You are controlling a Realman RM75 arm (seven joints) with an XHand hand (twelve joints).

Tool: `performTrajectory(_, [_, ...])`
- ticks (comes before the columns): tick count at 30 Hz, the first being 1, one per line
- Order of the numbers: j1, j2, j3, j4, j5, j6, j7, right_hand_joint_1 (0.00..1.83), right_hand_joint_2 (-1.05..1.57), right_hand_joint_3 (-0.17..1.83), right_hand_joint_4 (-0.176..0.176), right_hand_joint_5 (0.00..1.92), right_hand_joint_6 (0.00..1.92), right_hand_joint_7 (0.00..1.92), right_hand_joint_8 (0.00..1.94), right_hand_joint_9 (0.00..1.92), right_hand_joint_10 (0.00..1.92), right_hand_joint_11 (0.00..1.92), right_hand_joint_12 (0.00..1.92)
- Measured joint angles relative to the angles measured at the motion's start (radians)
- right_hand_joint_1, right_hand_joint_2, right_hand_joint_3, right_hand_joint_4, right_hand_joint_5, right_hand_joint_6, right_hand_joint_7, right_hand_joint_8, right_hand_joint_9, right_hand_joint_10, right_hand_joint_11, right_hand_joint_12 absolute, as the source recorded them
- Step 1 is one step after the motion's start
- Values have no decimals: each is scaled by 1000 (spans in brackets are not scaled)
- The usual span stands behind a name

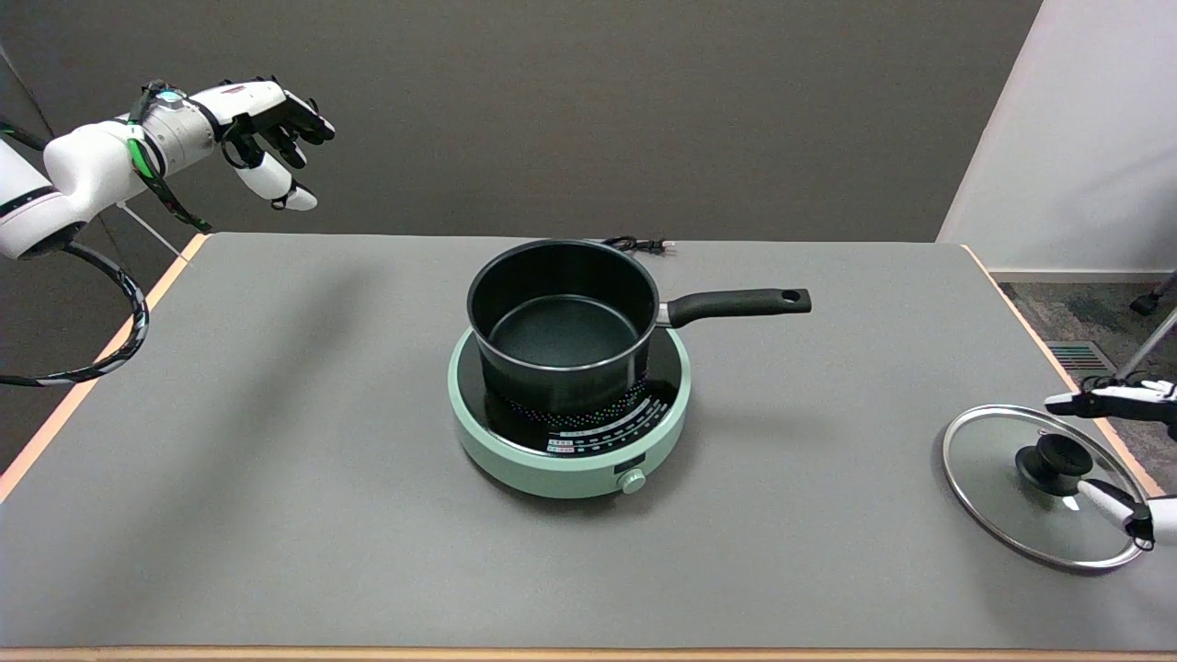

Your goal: Pick up the pot lid.

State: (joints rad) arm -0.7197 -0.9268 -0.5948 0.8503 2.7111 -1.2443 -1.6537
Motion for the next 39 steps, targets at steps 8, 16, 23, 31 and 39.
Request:
performTrajectory(8, [12,25,-17,-9,-19,28,-28,937,546,984,-7,601,302,600,206,548,419,332,806])
performTrajectory(16, [19,46,-30,-13,-28,42,-42,937,546,985,-2,600,301,597,205,548,416,333,809])
performTrajectory(23, [20,63,-45,-16,-34,49,-49,937,540,990,-1,595,294,591,204,548,416,332,808])
performTrajectory(31, [17,70,-58,-18,-36,52,-50,937,539,991,3,595,293,591,203,550,417,333,811])
performTrajectory(39, [15,79,-81,-32,-38,62,-51,925,541,989,7,595,294,592,202,553,416,335,809])
